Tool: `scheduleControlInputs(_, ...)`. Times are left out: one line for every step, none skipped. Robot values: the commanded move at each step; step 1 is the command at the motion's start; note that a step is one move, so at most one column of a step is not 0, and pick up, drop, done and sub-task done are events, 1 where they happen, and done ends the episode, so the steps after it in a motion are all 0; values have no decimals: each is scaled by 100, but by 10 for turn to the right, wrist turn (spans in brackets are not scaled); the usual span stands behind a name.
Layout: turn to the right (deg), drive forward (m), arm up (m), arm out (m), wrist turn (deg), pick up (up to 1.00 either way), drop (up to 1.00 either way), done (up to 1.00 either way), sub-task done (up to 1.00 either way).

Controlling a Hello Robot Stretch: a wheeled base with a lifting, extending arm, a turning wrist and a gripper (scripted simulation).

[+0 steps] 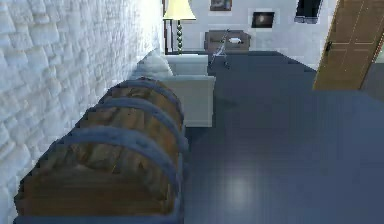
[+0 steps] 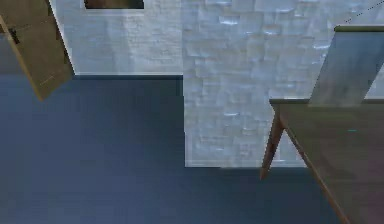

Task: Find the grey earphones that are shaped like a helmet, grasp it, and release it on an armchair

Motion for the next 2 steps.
scheduleControlInputs(450, 0, 0, 0, 0, 0, 0, 0, 0)
scheduleControlInputs(450, 0, 0, 0, 0, 0, 0, 0, 0)
